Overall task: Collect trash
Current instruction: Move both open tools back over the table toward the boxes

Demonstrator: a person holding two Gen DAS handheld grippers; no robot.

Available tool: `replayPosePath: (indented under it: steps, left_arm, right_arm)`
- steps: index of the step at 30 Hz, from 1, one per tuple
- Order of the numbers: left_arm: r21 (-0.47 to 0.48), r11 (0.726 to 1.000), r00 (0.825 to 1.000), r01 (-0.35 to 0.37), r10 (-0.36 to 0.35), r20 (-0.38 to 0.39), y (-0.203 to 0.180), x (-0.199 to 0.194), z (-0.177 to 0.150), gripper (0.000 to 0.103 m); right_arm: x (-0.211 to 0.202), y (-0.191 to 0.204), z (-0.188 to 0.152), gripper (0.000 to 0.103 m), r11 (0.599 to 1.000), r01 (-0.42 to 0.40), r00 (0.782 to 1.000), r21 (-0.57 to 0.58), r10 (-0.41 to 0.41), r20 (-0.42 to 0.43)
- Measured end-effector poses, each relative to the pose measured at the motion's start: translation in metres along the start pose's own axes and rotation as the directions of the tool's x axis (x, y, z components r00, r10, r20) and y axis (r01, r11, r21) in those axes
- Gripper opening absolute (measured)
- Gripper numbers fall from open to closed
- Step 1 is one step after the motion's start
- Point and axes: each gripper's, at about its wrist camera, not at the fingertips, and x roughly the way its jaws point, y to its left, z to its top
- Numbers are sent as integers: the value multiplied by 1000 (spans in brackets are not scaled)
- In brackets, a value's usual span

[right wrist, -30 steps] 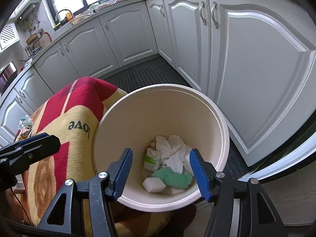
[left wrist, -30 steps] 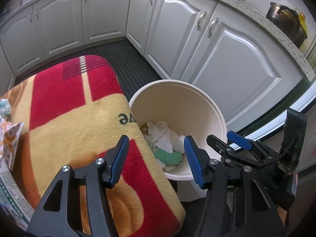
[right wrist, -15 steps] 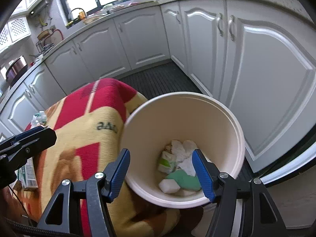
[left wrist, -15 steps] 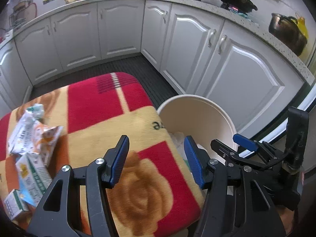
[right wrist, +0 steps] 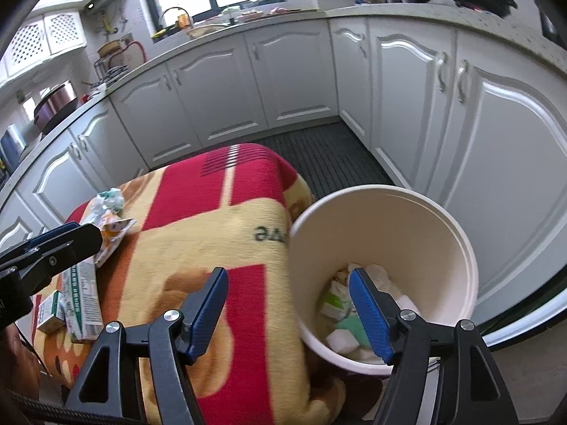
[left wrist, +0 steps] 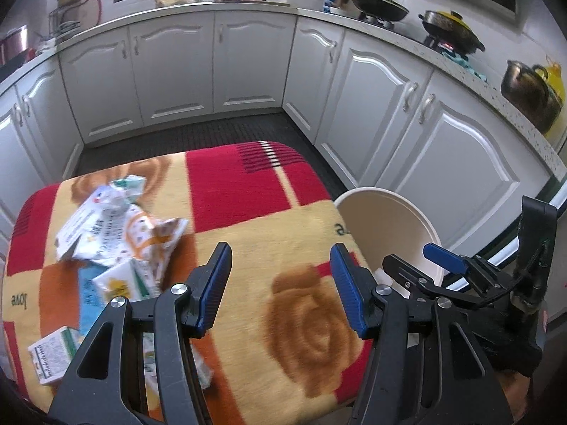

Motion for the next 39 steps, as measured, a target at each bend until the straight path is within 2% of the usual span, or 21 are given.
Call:
replayPosePath:
  steps: [10, 18, 22, 25, 29, 34, 39]
  left_arm:
    - [-77, 995, 998, -66, 67, 0, 74, -21, -6, 57]
    - [-166, 977, 991, -131, 130, -17, 138, -32, -16, 57]
    - [-189, 971, 989, -147, 143, -36, 163, -39, -27, 57]
    - [-191, 971, 990, -143, 137, -46, 178, -46, -38, 62]
    - [-181, 976, 992, -121, 111, -62, 192, -56, -56, 73]
    - [-93, 991, 989, -100, 88, -123, 205, -61, -82, 74]
    - [36, 993, 977, -116, 121, -178, 212, -59, -108, 74]
  right_arm:
    - [11, 45, 5, 70, 997, -54, 998, -58, 53, -24]
    - [21, 73, 1, 70, 991, -91, 995, -99, 86, -56]
    - [25, 88, -1, 71, 987, -126, 990, -102, 119, -77]
    - [29, 104, -5, 71, 981, -160, 984, -114, 149, -97]
    - [30, 125, -12, 71, 969, -207, 974, -138, 190, -126]
    - [33, 155, -19, 73, 948, -276, 953, -155, 250, -170]
    - [36, 181, -22, 74, 932, -314, 939, -182, 277, -202]
